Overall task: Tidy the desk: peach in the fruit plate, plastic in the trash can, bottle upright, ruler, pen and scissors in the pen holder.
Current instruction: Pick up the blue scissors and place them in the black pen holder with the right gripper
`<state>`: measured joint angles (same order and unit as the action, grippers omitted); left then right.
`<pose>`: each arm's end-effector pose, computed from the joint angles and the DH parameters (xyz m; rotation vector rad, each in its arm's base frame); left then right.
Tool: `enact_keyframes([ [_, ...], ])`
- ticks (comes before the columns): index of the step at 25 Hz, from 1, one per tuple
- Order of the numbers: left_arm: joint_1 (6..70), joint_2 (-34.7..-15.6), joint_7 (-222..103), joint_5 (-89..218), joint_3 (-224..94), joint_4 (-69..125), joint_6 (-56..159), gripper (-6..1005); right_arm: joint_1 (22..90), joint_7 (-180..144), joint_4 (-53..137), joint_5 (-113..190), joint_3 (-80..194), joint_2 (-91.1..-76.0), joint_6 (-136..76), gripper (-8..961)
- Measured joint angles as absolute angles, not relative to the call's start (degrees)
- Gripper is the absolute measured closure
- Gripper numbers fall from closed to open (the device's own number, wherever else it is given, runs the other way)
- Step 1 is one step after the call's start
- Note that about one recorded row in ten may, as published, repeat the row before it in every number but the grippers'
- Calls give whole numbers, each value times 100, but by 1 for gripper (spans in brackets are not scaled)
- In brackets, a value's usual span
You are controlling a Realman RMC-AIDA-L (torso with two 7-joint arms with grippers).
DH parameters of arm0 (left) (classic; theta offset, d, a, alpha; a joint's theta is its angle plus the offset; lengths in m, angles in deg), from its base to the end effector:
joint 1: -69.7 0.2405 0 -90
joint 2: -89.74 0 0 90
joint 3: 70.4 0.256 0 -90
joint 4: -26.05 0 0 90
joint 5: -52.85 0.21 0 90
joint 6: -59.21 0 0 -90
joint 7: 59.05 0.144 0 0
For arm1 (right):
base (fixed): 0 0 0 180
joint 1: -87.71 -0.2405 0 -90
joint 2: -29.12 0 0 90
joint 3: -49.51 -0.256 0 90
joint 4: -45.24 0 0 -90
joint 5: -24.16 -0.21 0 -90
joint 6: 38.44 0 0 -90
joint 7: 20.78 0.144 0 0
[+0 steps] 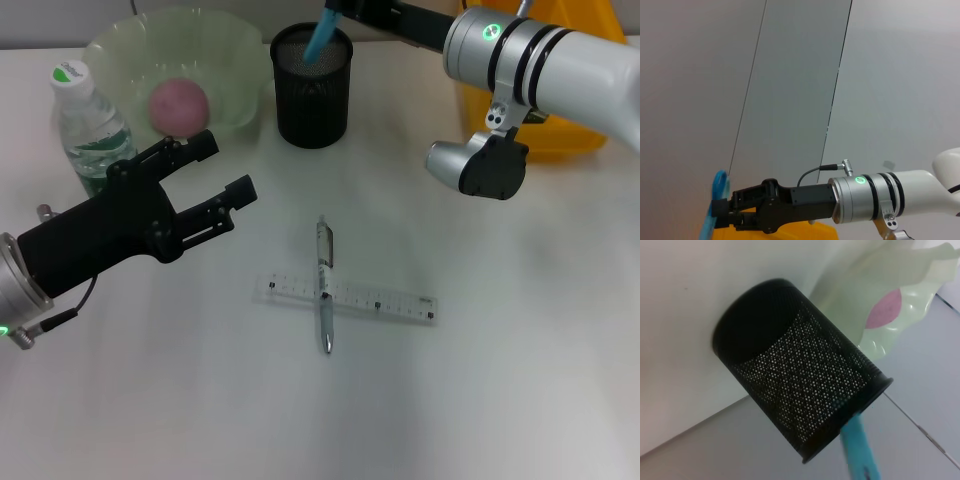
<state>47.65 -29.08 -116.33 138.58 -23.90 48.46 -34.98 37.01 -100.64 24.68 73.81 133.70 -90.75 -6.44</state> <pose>-0.2739 0.2846 -0.0090 -2.4124 -0.4908 -1.1720 0.1589 0.4592 -0.0691 -1.3118 -1.9479 -0.6839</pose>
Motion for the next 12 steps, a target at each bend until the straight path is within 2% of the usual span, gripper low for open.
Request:
enact_keyframes([
  [8, 4782, -2908, -11575, 13833, -2390, 4837, -3516, 212, 3770, -9998, 2515, 7120, 13529, -9075, -517, 587],
  [12, 4782, -2899, -11574, 13812, -2390, 4838, -3533, 212, 3863, -10032, 2373, 6589, 13859, -9075, -498, 448],
])
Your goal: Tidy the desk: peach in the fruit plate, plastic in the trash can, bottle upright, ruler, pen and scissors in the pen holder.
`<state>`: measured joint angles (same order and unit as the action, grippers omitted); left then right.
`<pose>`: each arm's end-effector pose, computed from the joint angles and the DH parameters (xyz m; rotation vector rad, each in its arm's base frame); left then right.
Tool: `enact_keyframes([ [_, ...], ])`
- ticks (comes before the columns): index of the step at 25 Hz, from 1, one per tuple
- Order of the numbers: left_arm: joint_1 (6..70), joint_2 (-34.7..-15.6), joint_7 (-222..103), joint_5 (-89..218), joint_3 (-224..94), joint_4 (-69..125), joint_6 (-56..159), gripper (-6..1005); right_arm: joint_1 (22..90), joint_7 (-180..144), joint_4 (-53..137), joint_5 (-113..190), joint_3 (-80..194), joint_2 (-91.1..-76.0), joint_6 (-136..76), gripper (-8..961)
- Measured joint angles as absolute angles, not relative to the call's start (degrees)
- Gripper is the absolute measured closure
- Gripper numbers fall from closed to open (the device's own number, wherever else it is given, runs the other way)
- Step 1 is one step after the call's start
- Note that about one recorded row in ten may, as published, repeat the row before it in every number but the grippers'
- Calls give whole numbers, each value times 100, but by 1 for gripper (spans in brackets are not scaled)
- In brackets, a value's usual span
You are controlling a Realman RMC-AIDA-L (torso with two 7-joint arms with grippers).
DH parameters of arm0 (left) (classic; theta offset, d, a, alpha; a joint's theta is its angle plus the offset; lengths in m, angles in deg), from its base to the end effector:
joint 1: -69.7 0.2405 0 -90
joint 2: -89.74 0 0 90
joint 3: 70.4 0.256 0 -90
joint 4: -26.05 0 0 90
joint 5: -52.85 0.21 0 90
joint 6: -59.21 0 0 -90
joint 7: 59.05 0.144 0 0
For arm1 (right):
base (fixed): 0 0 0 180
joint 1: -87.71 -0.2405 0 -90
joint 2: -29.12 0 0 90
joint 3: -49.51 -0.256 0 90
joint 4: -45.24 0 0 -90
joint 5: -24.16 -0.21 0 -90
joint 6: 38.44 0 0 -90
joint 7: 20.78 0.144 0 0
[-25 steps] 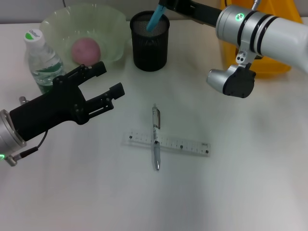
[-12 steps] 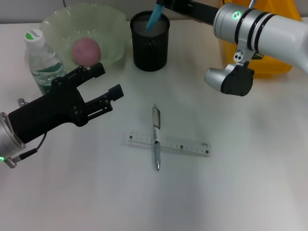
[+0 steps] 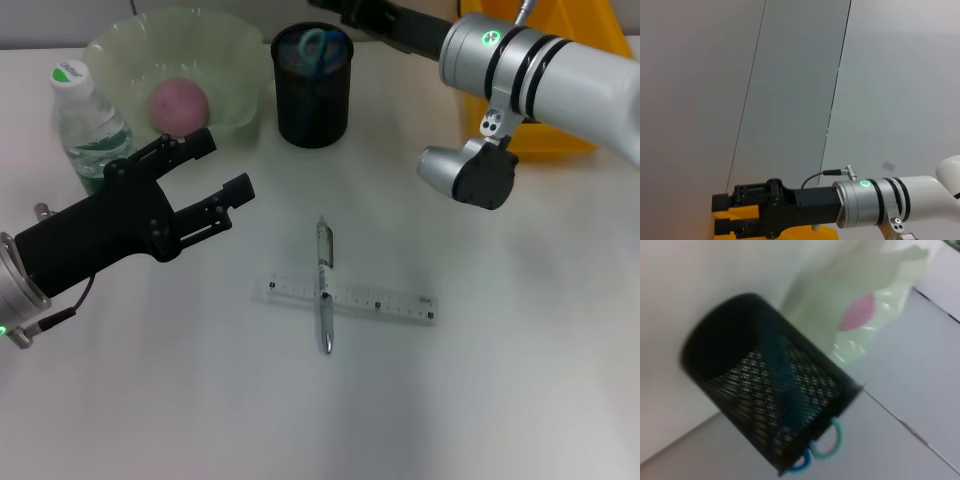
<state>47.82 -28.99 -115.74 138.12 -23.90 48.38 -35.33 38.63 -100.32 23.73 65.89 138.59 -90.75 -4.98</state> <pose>-0.2743 0.2838 -0.0075 -2.4043 -0.4779 -1.1768 0.1575 0.4519 -0.0725 -1.3481 -1.8809 -0.6106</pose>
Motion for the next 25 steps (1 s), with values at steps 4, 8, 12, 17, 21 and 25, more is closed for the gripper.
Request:
enact_keyframes([
  [4, 4782, -2892, -11573, 13809, -2384, 4849, -3567, 212, 4209, -10053, 1909, 6134, 13902, -9075, -454, 390],
  [8, 4782, -2887, -11573, 13809, -2373, 4853, -3577, 212, 4340, -10061, 1817, 5561, 13858, -9073, -206, 359],
  [12, 4786, -2869, -11593, 13828, -2363, 4855, -3582, 212, 4520, -10066, 1830, 4741, 13658, -9062, 341, 359],
  [17, 4789, -2852, -11763, 13889, -2334, 4876, -3631, 212, 4649, -9935, 2092, 3422, 13558, -9069, 1209, 359],
  [21, 4791, -2815, -11911, 13911, -2316, 4892, -3685, 212, 4766, -8497, 2283, 2302, 13557, -9059, 1952, 360],
  [25, 4837, -2749, -12113, 13915, -2259, 4924, -3699, 213, 4928, -7386, 2182, 1684, 13633, -9066, 2209, 360],
])
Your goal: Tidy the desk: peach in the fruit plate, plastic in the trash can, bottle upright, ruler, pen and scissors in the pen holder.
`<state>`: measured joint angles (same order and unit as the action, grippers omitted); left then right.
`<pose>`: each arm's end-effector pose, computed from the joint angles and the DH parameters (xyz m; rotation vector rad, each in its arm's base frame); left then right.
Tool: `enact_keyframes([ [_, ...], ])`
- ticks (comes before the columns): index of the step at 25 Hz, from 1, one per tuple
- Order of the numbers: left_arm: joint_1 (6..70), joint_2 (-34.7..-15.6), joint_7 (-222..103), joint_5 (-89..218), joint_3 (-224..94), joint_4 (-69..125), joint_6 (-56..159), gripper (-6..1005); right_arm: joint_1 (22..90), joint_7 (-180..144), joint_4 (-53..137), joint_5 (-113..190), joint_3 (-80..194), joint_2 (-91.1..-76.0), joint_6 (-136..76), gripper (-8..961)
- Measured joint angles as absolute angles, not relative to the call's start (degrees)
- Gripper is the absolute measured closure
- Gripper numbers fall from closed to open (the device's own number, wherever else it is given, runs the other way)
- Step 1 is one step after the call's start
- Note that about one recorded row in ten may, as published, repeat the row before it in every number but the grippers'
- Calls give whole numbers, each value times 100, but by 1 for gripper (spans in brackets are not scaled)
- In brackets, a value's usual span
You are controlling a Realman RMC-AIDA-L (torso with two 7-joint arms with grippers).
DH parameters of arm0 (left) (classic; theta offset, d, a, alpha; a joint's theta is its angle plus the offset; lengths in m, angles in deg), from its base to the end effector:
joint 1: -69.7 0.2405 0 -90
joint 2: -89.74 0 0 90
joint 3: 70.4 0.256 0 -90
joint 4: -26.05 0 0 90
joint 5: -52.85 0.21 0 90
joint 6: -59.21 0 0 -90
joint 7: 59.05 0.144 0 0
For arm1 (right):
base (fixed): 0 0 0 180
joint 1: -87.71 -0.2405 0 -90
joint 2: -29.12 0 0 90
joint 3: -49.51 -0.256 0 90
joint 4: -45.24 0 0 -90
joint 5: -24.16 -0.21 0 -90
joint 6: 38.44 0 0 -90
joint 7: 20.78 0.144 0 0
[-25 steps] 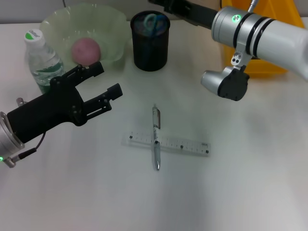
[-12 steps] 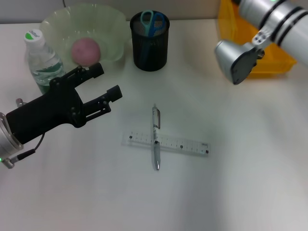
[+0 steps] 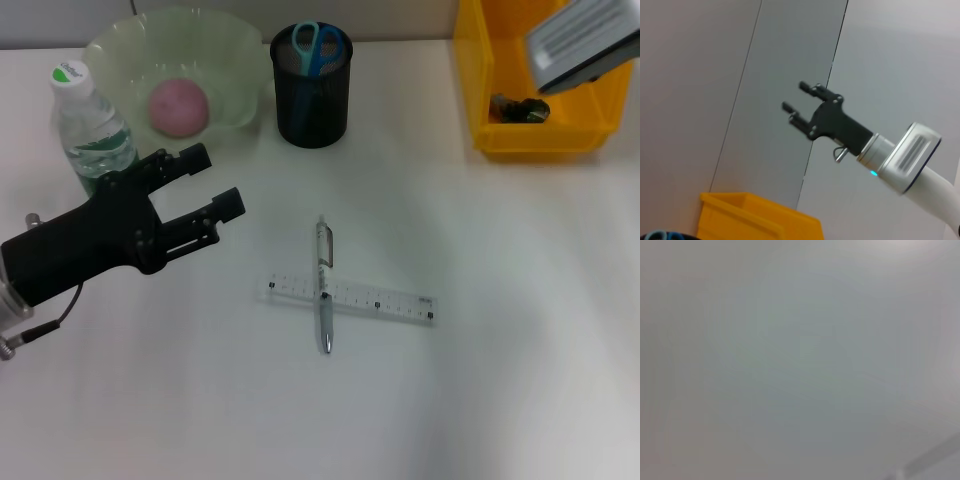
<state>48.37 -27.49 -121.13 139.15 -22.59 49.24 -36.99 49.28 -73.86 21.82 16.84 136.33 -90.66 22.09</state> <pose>-0.2785 0.2794 -0.0001 -2.4598 -0.5604 -1.1872 0.1872 0.4351 0.0346 -1.3557 -0.5985 0.1250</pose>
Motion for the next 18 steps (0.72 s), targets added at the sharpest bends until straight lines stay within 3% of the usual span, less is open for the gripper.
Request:
enact_keyframes([
  [6, 4905, -2705, -12207, 14063, -2237, 4969, -3783, 213, 5423, -3107, 1866, 1195, 14135, -9050, 2823, 298],
  [13, 4943, -2624, -12186, 14757, -2236, 5127, -3834, 213, 5501, 537, 1842, 2228, 14408, -8982, 2827, 222],
  [18, 4943, -2573, -12149, 15273, -2237, 5268, -3931, 213, 5424, 3714, 1611, 4639, 14347, -8716, 2797, 223],
])
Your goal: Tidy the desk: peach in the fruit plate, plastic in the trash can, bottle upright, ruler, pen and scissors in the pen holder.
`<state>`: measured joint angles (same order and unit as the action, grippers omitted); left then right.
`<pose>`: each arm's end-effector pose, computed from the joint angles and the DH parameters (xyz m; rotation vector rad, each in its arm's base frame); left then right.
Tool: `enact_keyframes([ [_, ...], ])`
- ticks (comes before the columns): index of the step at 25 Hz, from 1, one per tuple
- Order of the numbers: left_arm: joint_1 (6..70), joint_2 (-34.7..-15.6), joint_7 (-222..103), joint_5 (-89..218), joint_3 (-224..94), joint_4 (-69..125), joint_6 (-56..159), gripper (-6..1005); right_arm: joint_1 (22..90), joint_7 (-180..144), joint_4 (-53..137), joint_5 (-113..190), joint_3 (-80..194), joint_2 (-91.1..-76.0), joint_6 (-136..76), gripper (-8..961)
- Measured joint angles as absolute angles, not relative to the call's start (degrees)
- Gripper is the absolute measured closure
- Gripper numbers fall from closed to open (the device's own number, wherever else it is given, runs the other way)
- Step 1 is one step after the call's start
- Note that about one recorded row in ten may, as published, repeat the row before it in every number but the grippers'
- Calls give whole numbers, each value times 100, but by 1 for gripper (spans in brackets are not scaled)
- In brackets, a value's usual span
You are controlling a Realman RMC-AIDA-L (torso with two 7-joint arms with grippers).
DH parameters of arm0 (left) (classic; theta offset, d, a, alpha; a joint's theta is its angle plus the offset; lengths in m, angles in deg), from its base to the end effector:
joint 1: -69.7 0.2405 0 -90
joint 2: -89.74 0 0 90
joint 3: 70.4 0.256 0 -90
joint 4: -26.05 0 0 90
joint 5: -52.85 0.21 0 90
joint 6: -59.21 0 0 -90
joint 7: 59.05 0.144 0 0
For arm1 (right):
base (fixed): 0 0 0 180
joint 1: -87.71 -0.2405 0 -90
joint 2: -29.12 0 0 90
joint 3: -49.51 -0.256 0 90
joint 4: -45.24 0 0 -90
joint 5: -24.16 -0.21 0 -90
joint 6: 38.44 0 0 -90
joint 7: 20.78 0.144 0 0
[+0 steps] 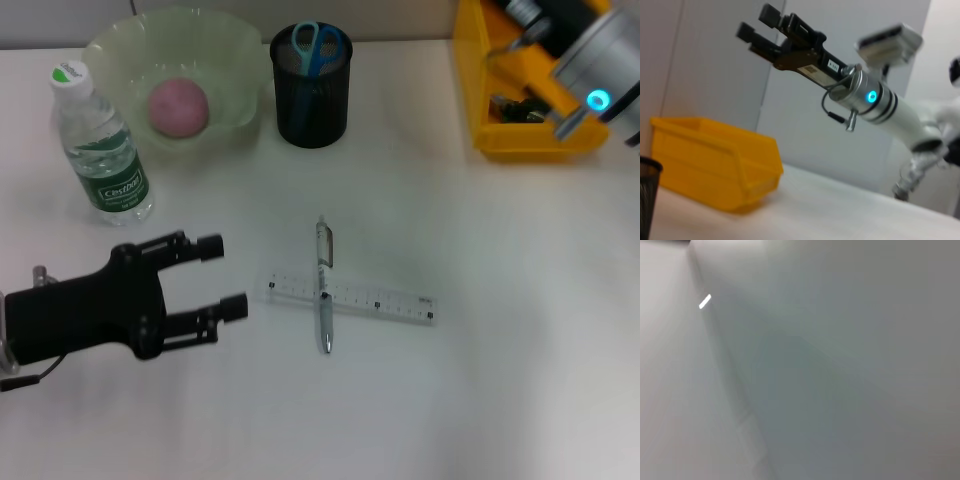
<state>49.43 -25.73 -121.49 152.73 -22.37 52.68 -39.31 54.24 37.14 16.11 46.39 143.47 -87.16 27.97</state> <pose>-0.2951 0.2587 -0.0031 -2.7148 -0.5250 -0.9689 0.1689 0.3910 -0.0094 -2.1424 0.5495 1.3775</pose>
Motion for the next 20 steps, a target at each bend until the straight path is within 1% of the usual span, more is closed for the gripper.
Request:
enact_keyframes([
  [2, 4941, -2546, -12146, 15491, -2242, 5320, -3939, 213, 5332, 4977, 1387, 5895, 14257, -8558, 2871, 223],
  [3, 4940, -2536, -12144, 15568, -2251, 5350, -3929, 213, 5211, 6108, 1126, 7190, 14040, -8421, 3103, 223],
  [4, 4941, -2527, -12142, 15640, -2261, 5375, -3917, 213, 5211, 6108, 1126, 7190, 14040, -8421, 3103, 223],
  [6, 4957, -2523, -12138, 15759, -2290, 5447, -3864, 213, 5030, 7064, 928, 8428, 13698, -8322, 3467, 223],
  [7, 4962, -2521, -12138, 15805, -2302, 5474, -3829, 213, 4873, 7467, 875, 9081, 13482, -8285, 3666, 223],
  [8, 4964, -2503, -12150, 15859, -2320, 5506, -3740, 213, 4540, 8175, 814, 10302, 13159, -8235, 4007, 224],
  [9, 4963, -2486, -12163, 15863, -2326, 5506, -3709, 213, 4389, 8406, 798, 10734, 13072, -8217, 4092, 224],
  [10, 4963, -2486, -12163, 15863, -2326, 5506, -3709, 213, 4229, 8642, 782, 11224, 13008, -8208, 4189, 224],
  [11, 4963, -2476, -12172, 15863, -2337, 5506, -3698, 213, 4229, 8642, 782, 11224, 13008, -8208, 4189, 224],
  [14, 4970, -2467, -12176, 15859, -2422, 5506, -3661, 213, 3816, 8950, 771, 12329, 12982, -8207, 4249, 224],
  [17, 4984, -2469, -12171, 15859, -2473, 5506, -3567, 213, 3494, 8980, 801, 13052, 13021, -8271, 4260, 225],
  [18, 4988, -2465, -12177, 15861, -2476, 5506, -3498, 213, 3315, 8991, 791, 13478, 13041, -8353, 4283, 225],
  [19, 4988, -2465, -12177, 15861, -2476, 5506, -3498, 213, 3315, 8991, 791, 13478, 13041, -8353, 4283, 225],
  [20, 4993, -2461, -12177, 15863, -2478, 5505, -3466, 213, 3254, 8990, 770, 13680, 13040, -8405, 4293, 225],
])
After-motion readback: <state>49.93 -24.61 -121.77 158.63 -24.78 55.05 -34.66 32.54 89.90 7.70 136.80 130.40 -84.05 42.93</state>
